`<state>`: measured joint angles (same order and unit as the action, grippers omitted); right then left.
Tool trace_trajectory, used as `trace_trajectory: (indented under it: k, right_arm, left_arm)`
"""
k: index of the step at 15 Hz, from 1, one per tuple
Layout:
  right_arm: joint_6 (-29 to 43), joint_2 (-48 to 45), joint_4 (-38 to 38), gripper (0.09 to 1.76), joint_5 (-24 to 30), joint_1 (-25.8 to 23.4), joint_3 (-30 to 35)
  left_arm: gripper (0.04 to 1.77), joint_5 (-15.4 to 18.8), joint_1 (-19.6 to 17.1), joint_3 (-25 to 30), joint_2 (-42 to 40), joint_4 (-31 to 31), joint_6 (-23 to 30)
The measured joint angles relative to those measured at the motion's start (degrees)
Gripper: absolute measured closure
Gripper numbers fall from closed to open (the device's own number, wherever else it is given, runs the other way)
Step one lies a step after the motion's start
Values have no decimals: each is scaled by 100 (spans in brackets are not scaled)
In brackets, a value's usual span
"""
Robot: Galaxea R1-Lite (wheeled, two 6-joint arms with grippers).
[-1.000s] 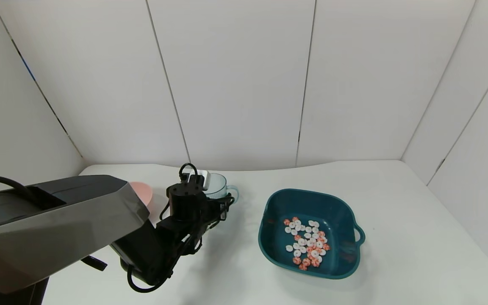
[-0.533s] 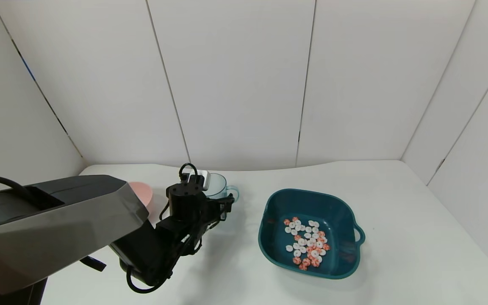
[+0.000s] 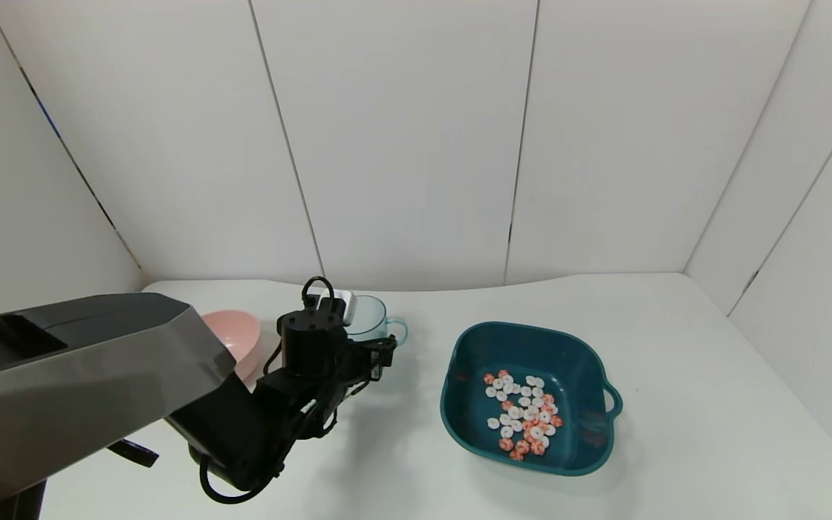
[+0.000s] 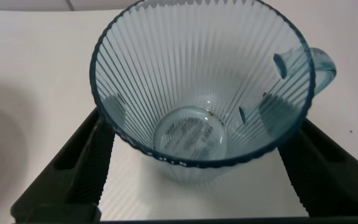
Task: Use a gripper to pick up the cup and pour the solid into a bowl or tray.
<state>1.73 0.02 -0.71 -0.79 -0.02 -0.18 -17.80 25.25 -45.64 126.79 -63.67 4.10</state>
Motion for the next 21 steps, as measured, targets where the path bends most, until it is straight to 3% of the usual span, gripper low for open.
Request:
trace_trajectory:
  k: [9,17,21]
  right_arm:
    - [2,0,9,14,5,2,0]
    - [35,0,49,14,-2,-7,9]
    - [35,0,46,14,-2,-7,9]
  left_arm:
    - [11,33,116,204,-1204,1312,-66]
    - [10,71,171,485,-3327,2884,-167]
    - [10,452,168,599,-4543,3816,-385]
